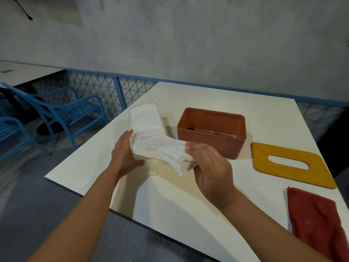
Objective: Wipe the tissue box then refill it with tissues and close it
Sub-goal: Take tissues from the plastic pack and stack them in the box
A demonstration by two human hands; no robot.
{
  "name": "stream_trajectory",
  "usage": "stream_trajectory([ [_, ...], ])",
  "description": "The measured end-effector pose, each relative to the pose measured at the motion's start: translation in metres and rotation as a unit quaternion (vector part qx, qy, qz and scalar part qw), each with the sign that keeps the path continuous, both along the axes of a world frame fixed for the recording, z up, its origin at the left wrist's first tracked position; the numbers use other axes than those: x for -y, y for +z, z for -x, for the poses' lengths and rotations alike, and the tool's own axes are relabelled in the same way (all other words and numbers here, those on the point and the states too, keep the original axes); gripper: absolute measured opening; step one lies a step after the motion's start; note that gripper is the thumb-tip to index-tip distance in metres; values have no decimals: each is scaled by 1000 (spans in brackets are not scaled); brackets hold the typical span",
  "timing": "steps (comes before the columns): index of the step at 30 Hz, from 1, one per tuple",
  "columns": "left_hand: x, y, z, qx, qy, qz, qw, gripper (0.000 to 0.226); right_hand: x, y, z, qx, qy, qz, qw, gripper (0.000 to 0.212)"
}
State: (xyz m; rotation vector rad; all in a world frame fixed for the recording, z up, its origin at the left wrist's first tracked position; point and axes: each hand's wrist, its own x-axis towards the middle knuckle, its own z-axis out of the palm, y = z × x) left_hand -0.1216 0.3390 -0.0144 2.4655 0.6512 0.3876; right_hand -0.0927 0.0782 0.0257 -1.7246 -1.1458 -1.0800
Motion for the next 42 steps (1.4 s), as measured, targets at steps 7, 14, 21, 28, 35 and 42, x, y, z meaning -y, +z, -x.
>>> stream_trajectory([
  [7,42,32,22,105,-95,-14,990,102,27,10,-3,-233,25,-39,971,24],
  [14,80,58,29,161,-156,348,910,56,63,6,-2,-498,184,-142,835,29],
  [21,116,33,27,126,-147,393,899,37,89,-26,2,-577,137,-168,787,31],
  [28,129,7,20,111,-135,429,886,38,97,-47,8,-625,83,-183,754,33],
  [35,125,2,14,107,-133,438,882,41,105,-51,7,-635,43,-122,762,22],
  [42,126,4,6,116,-136,430,885,40,117,-47,-3,-685,125,-150,702,42],
])
